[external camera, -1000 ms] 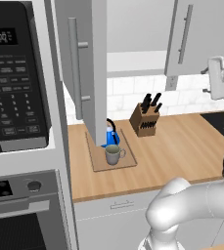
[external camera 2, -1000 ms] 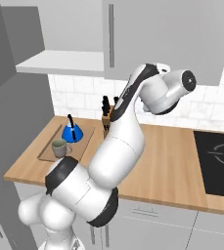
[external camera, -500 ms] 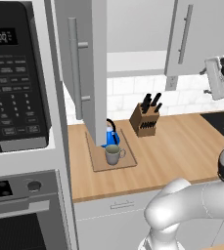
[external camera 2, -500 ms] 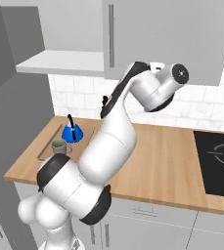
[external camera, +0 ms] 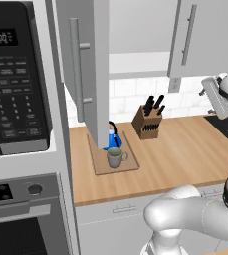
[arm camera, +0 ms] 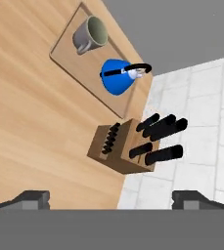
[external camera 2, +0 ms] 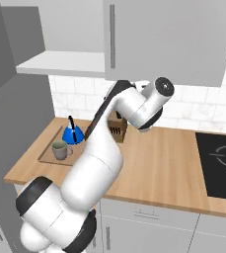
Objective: Pick the kettle from the counter and place it on the tray. Then pick the mug from the cabinet and place it on the tray. Then close the cabinet doors.
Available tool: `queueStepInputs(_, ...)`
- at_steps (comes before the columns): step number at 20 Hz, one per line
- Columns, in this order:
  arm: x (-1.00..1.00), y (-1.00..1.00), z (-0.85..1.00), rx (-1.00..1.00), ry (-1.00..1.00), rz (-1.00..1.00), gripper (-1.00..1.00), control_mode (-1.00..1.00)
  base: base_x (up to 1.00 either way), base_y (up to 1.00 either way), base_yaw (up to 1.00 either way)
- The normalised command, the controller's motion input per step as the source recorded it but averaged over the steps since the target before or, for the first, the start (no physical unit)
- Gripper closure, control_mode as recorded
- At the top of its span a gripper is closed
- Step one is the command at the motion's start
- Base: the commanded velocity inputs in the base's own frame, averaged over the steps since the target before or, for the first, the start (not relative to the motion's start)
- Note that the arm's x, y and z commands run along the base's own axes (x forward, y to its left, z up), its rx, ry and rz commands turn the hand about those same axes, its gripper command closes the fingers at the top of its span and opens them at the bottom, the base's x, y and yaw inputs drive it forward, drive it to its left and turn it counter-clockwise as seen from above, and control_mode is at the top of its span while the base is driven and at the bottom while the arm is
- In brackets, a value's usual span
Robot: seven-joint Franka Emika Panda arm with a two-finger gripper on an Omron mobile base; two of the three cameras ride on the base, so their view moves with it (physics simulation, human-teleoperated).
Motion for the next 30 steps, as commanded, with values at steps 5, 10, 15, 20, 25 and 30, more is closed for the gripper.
queueStepInputs(5, -0.42, 0.31, 0.0, -0.1, -0.01, 0.0, -1.0, -1.0, 0.0, 0.0, 0.0)
queueStepInputs(10, -0.44, 0.25, 0.0, -0.12, -0.04, 0.0, -1.0, -1.0, 0.0, 0.0, 0.0)
queueStepInputs(15, -0.1, 0.22, -0.11, -0.07, 0.02, 0.0, -1.0, -1.0, 0.0, 0.0, 0.0)
queueStepInputs(20, -0.54, 0.18, -0.17, -0.06, -0.12, 0.0, -1.0, -1.0, 0.0, 0.0, 0.0)
queueStepInputs(25, -0.94, 0.4, -0.34, -0.2, -0.31, 0.04, -1.0, -1.0, 0.0, 0.0, 0.0)
queueStepInputs(30, -0.65, 0.87, -0.31, -0.34, -0.21, -0.01, -1.0, -1.0, 0.0, 0.0, 0.0)
